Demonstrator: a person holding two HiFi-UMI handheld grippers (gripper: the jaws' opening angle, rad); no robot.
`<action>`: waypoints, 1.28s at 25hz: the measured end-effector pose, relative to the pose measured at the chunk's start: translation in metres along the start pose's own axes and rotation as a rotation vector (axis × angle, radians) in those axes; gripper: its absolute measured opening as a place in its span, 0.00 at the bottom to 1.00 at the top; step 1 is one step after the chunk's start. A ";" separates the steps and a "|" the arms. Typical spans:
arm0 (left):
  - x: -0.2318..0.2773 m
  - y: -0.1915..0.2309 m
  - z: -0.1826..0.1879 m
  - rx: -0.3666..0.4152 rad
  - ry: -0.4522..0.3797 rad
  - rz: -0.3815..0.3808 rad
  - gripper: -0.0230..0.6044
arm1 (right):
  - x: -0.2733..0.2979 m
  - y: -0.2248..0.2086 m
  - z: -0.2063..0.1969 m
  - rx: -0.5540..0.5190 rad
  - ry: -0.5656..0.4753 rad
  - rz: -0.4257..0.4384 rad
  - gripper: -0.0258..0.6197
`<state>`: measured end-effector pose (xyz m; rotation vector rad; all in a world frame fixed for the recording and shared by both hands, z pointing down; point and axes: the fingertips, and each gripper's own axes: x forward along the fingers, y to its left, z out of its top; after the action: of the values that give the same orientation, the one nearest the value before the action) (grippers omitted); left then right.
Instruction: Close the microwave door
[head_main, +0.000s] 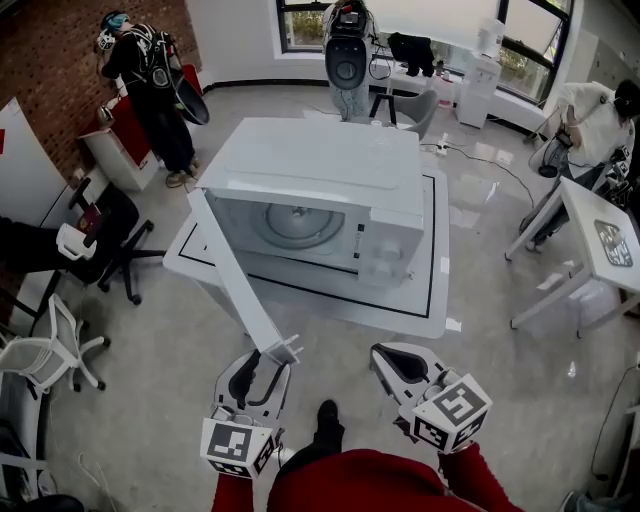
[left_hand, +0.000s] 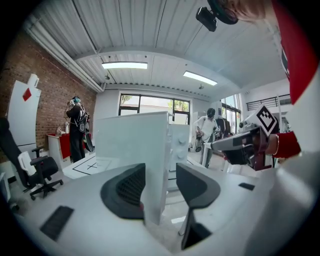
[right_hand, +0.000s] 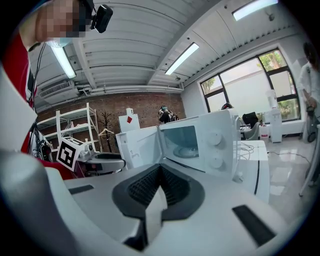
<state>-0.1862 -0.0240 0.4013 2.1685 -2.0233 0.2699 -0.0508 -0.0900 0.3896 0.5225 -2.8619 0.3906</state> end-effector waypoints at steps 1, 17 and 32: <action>0.002 0.000 0.001 -0.002 -0.003 -0.007 0.35 | 0.000 -0.001 0.000 -0.002 0.000 -0.003 0.06; 0.048 -0.023 0.012 0.023 -0.004 -0.142 0.33 | -0.006 -0.024 -0.001 0.037 -0.008 -0.103 0.06; 0.098 -0.038 0.025 0.069 0.000 -0.253 0.31 | -0.009 -0.047 0.000 0.068 -0.024 -0.192 0.06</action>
<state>-0.1416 -0.1221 0.4008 2.4337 -1.7382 0.3084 -0.0252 -0.1299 0.3980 0.8117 -2.7956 0.4518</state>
